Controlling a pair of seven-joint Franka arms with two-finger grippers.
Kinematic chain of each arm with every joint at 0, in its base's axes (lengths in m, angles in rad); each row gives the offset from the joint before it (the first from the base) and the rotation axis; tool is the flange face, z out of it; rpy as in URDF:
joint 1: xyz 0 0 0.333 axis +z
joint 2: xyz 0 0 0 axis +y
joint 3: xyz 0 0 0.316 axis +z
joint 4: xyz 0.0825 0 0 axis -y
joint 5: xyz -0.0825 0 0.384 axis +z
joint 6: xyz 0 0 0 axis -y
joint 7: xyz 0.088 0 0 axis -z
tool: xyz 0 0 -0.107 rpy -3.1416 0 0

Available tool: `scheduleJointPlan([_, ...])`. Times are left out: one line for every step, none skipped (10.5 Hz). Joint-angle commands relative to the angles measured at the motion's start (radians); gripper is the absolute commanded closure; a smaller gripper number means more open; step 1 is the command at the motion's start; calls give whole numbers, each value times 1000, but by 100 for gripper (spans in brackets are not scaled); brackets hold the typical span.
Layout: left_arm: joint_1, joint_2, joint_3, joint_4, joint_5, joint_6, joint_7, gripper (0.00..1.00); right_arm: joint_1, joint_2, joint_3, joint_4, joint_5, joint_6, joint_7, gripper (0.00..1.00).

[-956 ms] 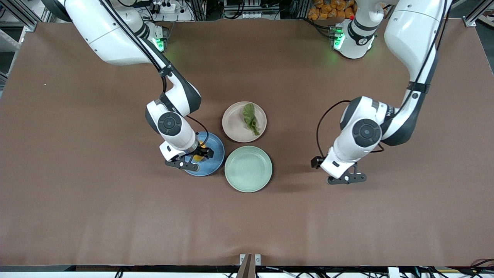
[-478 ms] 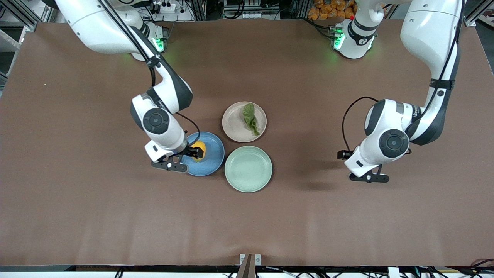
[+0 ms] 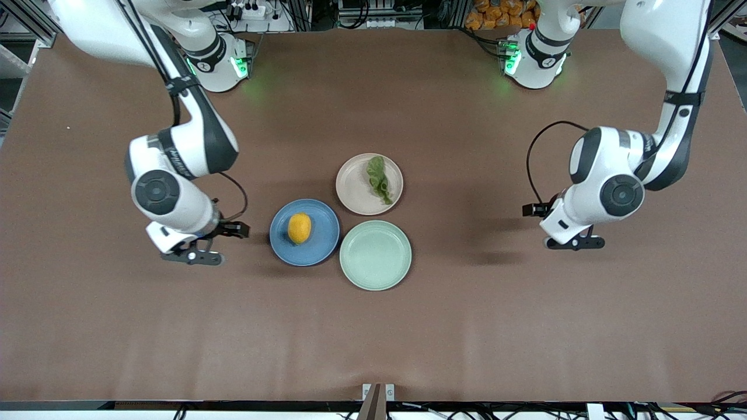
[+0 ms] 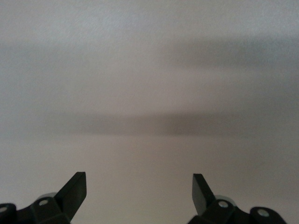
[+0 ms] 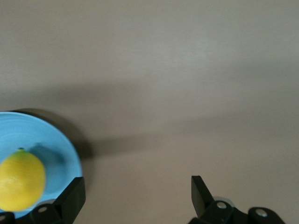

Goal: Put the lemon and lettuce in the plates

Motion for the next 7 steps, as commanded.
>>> scheduleJointPlan([19, -103, 2, -55, -35, 0, 25, 0, -23, -77, -47, -26, 71, -37, -100, 0])
scheduleJointPlan([30, -144, 2, -52, -35, 0, 25, 0, -24, -98, -84, -26, 118, -55, -169, 0])
scheduleJointPlan([30, -169, 2, -33, -33, 0, 25, 0, -27, -123, -118, -26, 145, -78, -218, 0])
scheduleJointPlan([30, -181, 2, 7, -32, 0, 27, 0, -61, -144, -124, -26, 184, -116, -241, 0])
scheduleJointPlan([28, -189, -4, 45, -24, 2, 27, 0, -69, -175, -134, -24, 194, -154, -254, 0])
scheduleJointPlan([28, -194, -5, 91, -22, 0, 29, 0, -70, -200, -169, -23, 200, -182, -271, 0])
scheduleJointPlan([28, -211, -7, 110, -28, -1, 33, 0, -72, -224, -181, -21, 203, -210, -275, 0])
